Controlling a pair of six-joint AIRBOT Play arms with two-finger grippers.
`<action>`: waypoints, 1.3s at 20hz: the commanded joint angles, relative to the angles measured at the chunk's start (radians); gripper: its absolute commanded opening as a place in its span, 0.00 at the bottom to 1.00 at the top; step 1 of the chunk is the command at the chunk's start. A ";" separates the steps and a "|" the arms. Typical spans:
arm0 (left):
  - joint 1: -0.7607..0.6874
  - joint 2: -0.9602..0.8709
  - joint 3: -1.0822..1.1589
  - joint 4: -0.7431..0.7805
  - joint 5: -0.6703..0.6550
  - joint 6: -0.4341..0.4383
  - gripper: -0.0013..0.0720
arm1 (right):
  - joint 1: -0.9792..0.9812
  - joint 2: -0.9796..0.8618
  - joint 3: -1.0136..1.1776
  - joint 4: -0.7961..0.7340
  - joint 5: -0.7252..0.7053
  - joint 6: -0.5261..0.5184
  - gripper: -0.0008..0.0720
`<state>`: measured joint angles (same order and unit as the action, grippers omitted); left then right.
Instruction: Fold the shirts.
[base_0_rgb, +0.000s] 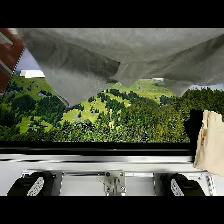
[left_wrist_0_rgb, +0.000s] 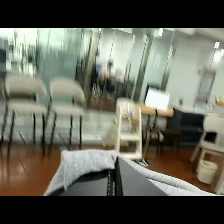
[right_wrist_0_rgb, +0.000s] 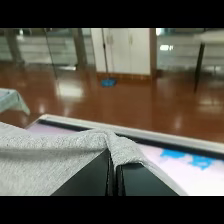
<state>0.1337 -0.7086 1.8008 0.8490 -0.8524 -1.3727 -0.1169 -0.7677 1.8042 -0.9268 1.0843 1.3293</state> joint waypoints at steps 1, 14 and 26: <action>0.005 0.050 0.060 0.126 -0.070 0.000 0.07 | 0.000 0.001 0.104 -0.026 0.095 0.032 0.10; 0.005 0.147 -0.383 0.579 -0.668 -0.032 0.07 | 0.003 -0.086 -0.313 -0.054 0.747 0.229 0.10; 0.003 -0.366 -0.680 0.346 0.134 -0.070 0.07 | 0.188 -0.643 -0.637 -0.068 -0.475 0.102 0.10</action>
<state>0.1368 -0.9276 1.1404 1.3235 -0.9852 -1.4788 0.0513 -1.2755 1.1481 -1.0271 0.9886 1.4525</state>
